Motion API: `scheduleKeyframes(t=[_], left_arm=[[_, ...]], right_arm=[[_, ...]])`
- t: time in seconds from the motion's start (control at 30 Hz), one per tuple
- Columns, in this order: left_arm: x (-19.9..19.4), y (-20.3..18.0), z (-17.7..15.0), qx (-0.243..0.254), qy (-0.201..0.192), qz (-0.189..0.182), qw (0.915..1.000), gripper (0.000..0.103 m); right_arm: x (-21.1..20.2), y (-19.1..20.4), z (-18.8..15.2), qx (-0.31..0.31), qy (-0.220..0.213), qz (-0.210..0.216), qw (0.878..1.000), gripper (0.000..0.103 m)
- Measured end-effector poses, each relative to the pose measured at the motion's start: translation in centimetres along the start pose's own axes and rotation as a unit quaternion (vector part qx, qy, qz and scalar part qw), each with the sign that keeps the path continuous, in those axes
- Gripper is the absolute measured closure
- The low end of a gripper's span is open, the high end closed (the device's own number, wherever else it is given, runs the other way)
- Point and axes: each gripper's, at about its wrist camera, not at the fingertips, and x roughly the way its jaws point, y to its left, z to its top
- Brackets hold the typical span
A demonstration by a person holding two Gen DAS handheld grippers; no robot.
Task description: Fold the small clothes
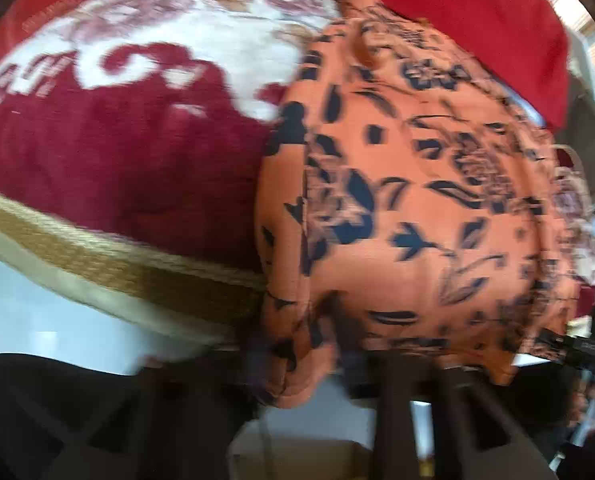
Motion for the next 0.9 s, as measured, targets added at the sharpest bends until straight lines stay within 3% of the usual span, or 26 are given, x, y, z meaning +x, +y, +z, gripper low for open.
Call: scheduleKeyframes(t=[0.1,0.23,0.37,0.47,0.6,0.7,0.9], left_arm=[[-0.8,-1.1,0.8,0.018,-0.012,0.001,0.9998,0.095],[-4.6,-1.4,2.6,-0.003,-0.044,-0.099,0.9941,0.096],[-10.0,-2.4,5.5,0.01,-0.096,-0.157,0.9829,0.096],[-13.5,-2.6,7.8,0.017,-0.131,-0.192,0.9725,0.096],[-16.4,-3.2,11.1,0.016,-0.156,-0.215,0.9641,0.096],[-17.0,-3.8,14.3,0.016,-0.168,-0.208,0.9635,0.096],[-14.8,-3.4,21.4,-0.008,-0.165,-0.189,0.9682,0.096]], right_arm=[[-2.9,1.2,-0.4,-0.024,-0.03,0.029,0.999,0.096],[-6.8,2.5,-0.7,-0.046,-0.061,0.094,0.993,0.096],[-10.6,3.5,-0.1,-0.05,-0.095,0.202,0.973,0.096],[-12.5,3.9,0.5,-0.05,-0.118,0.284,0.95,0.096],[-13.7,4.8,1.9,-0.039,-0.148,0.339,0.928,0.096],[-15.0,5.4,4.7,-0.031,-0.174,0.358,0.917,0.096],[-15.8,6.1,14.0,0.013,-0.21,0.362,0.908,0.096]])
